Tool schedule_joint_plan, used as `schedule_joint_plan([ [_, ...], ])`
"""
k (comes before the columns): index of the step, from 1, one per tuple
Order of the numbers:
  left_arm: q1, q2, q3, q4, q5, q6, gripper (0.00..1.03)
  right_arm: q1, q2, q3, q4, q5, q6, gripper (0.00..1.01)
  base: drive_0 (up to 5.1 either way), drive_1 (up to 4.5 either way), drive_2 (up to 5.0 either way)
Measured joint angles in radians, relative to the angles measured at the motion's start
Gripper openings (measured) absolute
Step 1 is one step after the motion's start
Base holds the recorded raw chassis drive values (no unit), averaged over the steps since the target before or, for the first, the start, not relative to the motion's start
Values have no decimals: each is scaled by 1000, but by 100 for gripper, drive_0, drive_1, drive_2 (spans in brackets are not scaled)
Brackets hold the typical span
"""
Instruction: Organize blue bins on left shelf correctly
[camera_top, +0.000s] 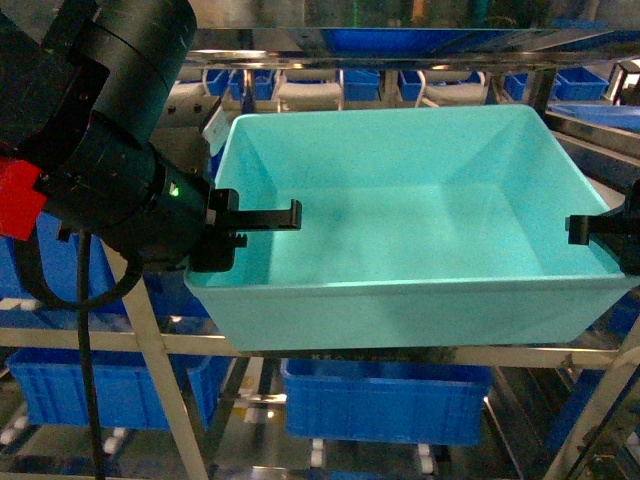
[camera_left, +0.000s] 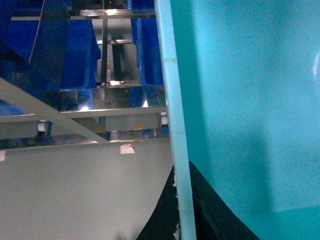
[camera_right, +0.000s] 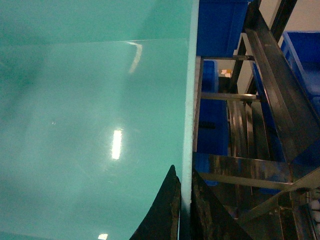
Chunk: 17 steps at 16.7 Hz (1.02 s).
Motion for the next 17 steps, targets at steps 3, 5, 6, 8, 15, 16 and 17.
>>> schedule_joint_plan([
  [3, -4, 0, 0, -6, -3, 0, 2, 0, 0, -2, -6, 0, 0, 2, 6, 281, -269],
  [5, -3, 2, 0, -3, 0, 0, 2, 0, 0, -1, -5, 0, 0, 2, 0, 0, 0],
  [6, -3, 2, 0, -6, -1, 0, 2, 0, 0, -1, -6, 0, 0, 2, -2, 392, -396],
  [8, -3, -1, 0, -6, -3, 0, 2, 0, -3, -2, -5, 0, 0, 2, -5, 401, -411],
  [15, -2, -1, 0, -5, 0, 0, 2, 0, -1, -1, -5, 0, 0, 2, 2, 94, -90],
  [16, -3, -1, 0, -5, 0, 0, 2, -1, 0, -1, -3, -5, 1, 2, 0, 0, 0],
  [17, -3, -1, 0, -5, 3, 0, 2, -8, 3, -1, 5, -9, 0, 2, 0, 0, 0],
])
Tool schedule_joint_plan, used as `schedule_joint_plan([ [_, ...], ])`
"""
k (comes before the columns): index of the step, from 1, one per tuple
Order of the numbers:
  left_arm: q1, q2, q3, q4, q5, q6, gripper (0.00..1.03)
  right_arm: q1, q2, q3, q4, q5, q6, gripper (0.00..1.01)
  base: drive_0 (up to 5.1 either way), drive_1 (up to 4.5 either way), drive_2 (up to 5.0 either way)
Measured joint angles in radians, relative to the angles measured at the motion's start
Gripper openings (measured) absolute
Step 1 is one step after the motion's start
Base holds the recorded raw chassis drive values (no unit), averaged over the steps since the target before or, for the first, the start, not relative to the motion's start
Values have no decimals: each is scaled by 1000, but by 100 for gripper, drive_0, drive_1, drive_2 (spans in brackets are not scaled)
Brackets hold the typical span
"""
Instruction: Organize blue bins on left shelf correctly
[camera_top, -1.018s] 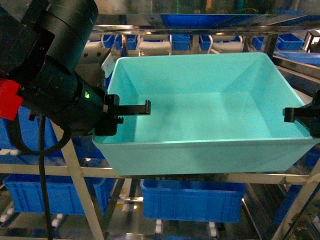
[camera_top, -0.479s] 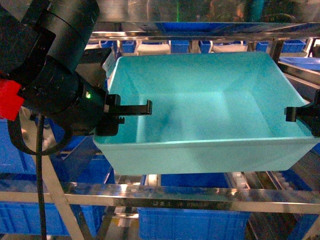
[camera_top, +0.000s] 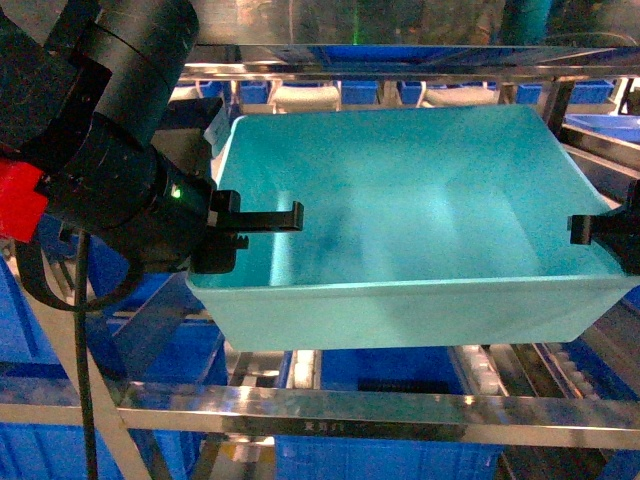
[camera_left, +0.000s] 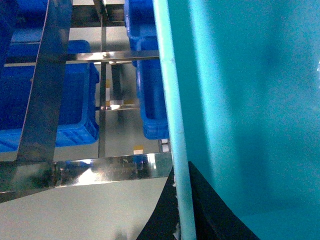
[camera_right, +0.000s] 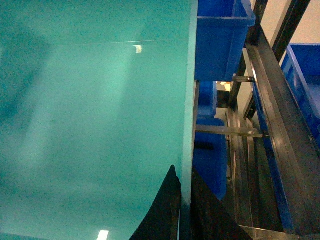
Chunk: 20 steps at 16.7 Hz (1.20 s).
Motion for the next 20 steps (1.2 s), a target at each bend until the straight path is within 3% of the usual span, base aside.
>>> schedule_joint_plan([
  [3, 10, 76, 40, -16, 87, -40, 2, -21, 67, 22, -25, -4, -6, 2, 0, 0, 0],
  [6, 9, 161, 82, -30, 102, -48, 2, -34, 169, 71, -42, -6, -7, 2, 0, 0, 0],
  [10, 23, 297, 241, -88, 117, -43, 2, -52, 309, 247, -164, -40, -7, 2, 0, 0, 0],
  [14, 16, 346, 290, -91, 92, -39, 2, -51, 393, 299, -162, -55, -48, 2, 0, 0, 0],
  [20, -17, 316, 149, -55, 72, -99, 2, -49, 395, 242, -120, -56, -121, 2, 0, 0, 0],
])
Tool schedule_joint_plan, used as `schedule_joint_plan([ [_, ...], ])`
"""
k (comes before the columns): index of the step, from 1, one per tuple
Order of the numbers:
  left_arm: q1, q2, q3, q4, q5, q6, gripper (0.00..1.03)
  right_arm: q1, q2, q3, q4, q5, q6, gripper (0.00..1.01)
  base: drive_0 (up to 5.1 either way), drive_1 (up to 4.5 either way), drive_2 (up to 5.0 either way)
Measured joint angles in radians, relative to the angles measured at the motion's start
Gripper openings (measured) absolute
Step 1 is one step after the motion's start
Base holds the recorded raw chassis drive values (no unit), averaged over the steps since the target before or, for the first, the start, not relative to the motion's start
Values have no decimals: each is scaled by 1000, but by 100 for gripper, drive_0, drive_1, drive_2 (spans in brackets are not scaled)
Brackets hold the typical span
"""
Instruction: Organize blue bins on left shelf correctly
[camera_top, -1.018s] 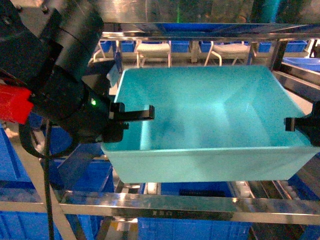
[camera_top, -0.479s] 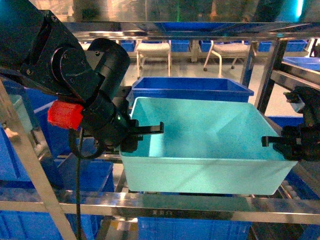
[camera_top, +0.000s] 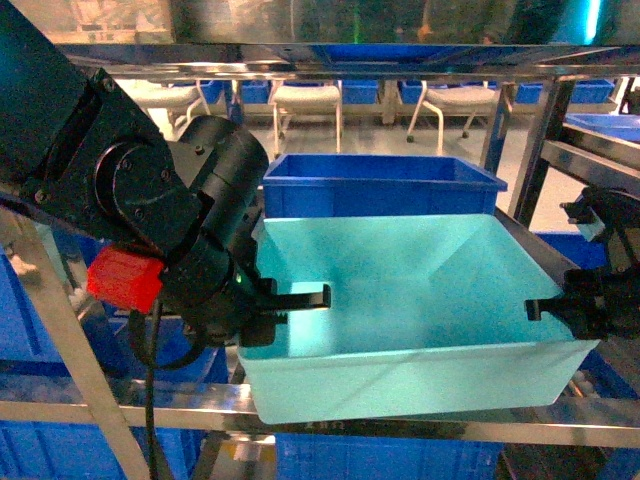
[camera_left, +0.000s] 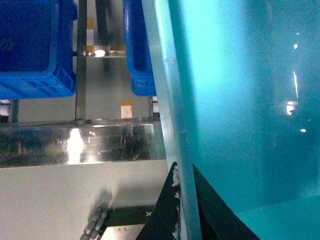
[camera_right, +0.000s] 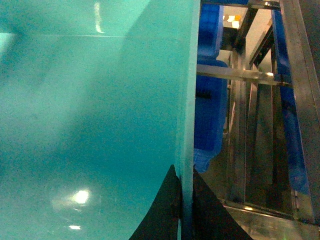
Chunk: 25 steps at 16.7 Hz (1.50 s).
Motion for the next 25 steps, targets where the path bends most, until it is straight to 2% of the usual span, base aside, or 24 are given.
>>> schedule_joint_plan([
  [4, 0, 0, -29, 16, 0, -5, 2, 14, 8, -25, 28, 8, -23, 2, 0, 0, 0],
  [9, 11, 34, 0, -1, 13, -4, 2, 19, 56, 6, -22, 28, -11, 2, 0, 0, 0],
  [12, 37, 103, 100, -32, 31, 11, 2, 24, 106, 106, -68, 44, -20, 2, 0, 0, 0],
  [13, 45, 127, 136, -45, 71, 8, 18, 21, 126, 134, -77, 64, -39, 9, 0, 0, 0],
  [16, 40, 126, 150, -41, 86, 8, 49, 17, 128, 136, -73, 60, -63, 40, 0, 0, 0],
  [20, 37, 126, 150, -39, 85, 8, 58, 17, 128, 136, -74, 60, -69, 49, 0, 0, 0],
  [23, 37, 125, 143, -9, 77, 12, 71, 17, 128, 136, -67, 60, -70, 62, 0, 0, 0],
  [24, 38, 109, 103, 68, 36, 24, 80, 17, 128, 119, 16, 57, -70, 71, 0, 0, 0],
  [25, 39, 71, 36, 145, -10, 26, 91, 18, 124, 79, 155, 78, -77, 82, 0, 0, 0],
])
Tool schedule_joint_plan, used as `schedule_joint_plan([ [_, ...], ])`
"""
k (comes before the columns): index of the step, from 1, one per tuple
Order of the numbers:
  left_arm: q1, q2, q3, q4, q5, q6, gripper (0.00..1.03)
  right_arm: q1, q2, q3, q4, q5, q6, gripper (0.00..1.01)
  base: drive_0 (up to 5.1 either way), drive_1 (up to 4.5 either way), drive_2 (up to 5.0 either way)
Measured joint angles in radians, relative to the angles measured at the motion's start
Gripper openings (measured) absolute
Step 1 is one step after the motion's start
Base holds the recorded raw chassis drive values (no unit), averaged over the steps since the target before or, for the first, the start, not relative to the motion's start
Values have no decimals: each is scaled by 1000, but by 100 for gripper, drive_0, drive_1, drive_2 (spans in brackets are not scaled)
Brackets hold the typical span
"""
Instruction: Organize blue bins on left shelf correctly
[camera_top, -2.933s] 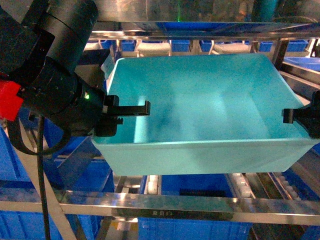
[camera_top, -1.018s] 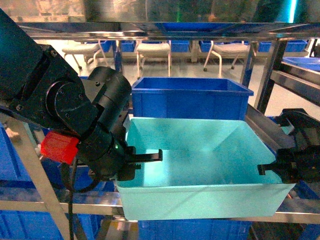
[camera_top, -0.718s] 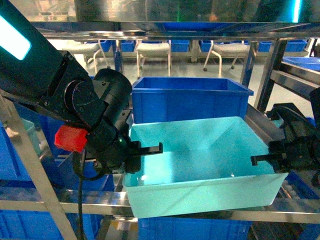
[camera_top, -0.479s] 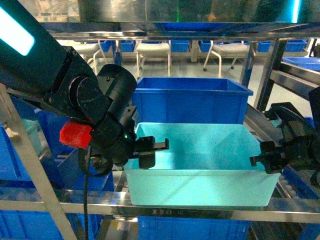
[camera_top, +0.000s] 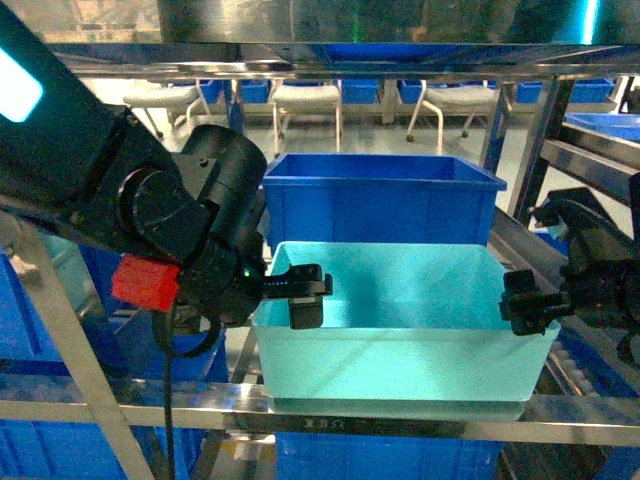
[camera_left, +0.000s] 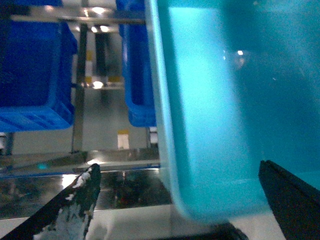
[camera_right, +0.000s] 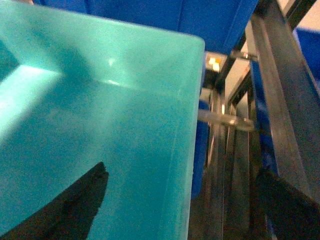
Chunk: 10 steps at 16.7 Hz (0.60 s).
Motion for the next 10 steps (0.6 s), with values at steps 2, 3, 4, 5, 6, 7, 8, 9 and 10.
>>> schedule_joint_plan([
  [2, 0, -102, -140, 163, -87, -10, 97, -2, -27, -100, 254, -44, 7, 100, 0, 0, 0],
  [3, -2, -140, -188, 196, -98, -16, 98, -3, -45, -134, 318, -73, 19, 97, 0, 0, 0],
  [4, -10, -173, -248, 224, -121, -21, 98, -9, -72, -172, 312, -95, 19, 98, 0, 0, 0],
  [5, -19, -193, -297, 231, -132, -20, 98, -16, -86, -212, 304, -119, 23, 98, 0, 0, 0],
  [6, -31, -216, -351, 235, -142, -20, 98, -29, -106, -260, 262, -140, 34, 98, 0, 0, 0],
  [7, -42, -253, -412, 274, -163, -24, 98, -44, -127, -312, 274, -149, 43, 98, 0, 0, 0],
  [8, -49, -294, -449, 288, -163, -25, 98, -60, -166, -350, 256, -172, 47, 98, 0, 0, 0],
  [9, -52, -344, -488, 292, -174, -27, 98, -73, -217, -392, 235, -200, 46, 98, 0, 0, 0],
  [10, -49, -368, -514, 313, -175, -21, 98, -76, -245, -409, 191, -224, 46, 98, 0, 0, 0],
])
